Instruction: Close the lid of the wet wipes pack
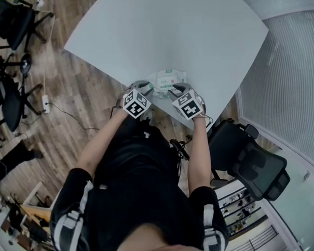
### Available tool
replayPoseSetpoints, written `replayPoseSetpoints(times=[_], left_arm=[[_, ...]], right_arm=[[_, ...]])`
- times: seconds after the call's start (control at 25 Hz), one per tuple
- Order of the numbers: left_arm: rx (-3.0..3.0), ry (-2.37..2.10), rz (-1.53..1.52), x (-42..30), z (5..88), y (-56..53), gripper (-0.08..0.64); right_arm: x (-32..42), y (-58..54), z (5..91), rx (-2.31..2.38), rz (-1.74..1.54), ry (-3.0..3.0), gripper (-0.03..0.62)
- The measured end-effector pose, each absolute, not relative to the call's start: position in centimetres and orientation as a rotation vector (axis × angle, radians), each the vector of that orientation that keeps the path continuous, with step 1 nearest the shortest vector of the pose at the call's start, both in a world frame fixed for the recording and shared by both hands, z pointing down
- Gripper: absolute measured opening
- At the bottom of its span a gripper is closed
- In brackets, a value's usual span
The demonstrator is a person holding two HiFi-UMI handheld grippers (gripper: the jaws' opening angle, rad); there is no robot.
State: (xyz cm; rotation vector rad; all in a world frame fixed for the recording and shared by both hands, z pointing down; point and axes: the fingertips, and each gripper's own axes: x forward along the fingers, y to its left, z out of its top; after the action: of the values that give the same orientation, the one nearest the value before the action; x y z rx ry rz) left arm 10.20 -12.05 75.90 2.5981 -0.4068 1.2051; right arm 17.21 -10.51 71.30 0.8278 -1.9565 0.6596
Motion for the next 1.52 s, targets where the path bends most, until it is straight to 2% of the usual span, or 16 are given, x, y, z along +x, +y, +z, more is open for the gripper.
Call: replayPoseSetpoints(times=[0.2,0.32,0.44,0.68,0.96,1.52], left_arm=[[2.615,-0.616,0.923,9.1,67.7,-11.0,0.130],[2.638,-0.771,0.733,7.7,61.9,-10.4,0.085],[2.700,-0.860,0.579,6.6,55.8,-8.6,0.060],[2.796,-0.918,0.315,4.8,47.2,-5.0,0.037],[2.787,-0.950,0.130,2.6,43.1,-3.3,0.031],[2.792,-0.885,0.101,0.3,42.2,-3.6,0.031]], right_arm=[[19.5,-9.5,61.1,1.392,0.606,-2.037,0.103],[20.0,-7.8,55.7,1.662,0.585,-2.103,0.087],[20.5,-5.3,51.2,1.866,0.528,-2.136,0.053],[20.3,-0.7,46.3,2.102,0.465,-2.145,0.040],[18.6,2.7,43.8,2.242,0.472,-2.107,0.023],[14.6,4.0,43.0,2.292,0.466,-2.058,0.021]])
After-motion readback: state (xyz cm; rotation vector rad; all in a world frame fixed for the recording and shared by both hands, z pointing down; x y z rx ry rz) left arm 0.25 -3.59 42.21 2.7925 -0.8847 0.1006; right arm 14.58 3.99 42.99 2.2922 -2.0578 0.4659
